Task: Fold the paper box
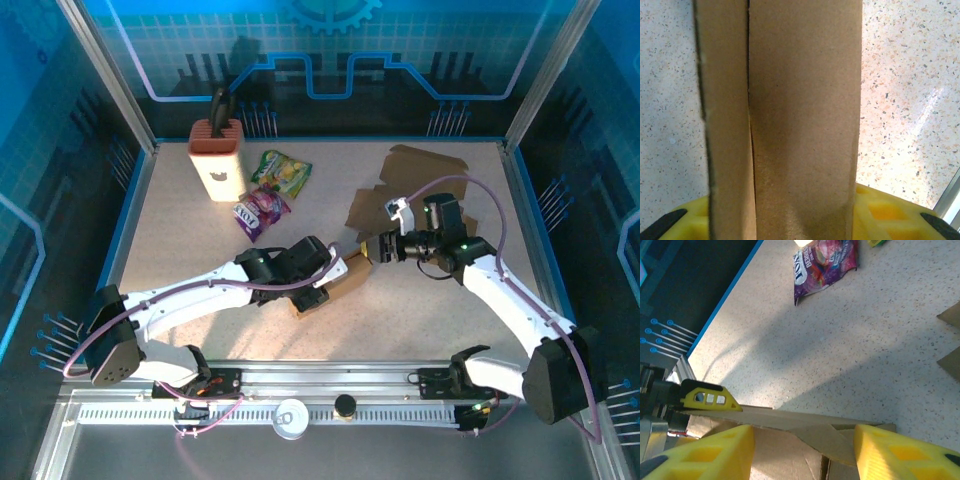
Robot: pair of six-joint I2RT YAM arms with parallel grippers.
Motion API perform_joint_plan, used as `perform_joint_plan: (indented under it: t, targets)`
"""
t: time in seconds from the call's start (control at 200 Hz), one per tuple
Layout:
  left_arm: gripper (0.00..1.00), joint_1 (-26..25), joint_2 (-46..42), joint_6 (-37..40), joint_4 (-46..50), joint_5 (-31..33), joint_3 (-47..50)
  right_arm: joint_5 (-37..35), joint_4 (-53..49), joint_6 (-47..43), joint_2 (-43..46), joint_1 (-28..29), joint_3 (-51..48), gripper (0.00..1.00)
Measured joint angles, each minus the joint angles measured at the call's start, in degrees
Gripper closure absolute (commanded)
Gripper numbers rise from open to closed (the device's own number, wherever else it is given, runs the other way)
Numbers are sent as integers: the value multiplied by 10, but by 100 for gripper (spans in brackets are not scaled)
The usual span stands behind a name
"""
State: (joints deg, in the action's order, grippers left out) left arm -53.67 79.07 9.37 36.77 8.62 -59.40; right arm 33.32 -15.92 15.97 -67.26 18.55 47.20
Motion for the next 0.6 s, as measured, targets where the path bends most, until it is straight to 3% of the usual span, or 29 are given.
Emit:
perform_joint_plan:
  t: [0.285,0.6]
  targets:
    - [61,0,5,0,-1,0,-1,-8,-21,-23,0,23,0,60]
    - [61,0,5,2,-1,0,-1,-69,-44,-36,4,36,1,72]
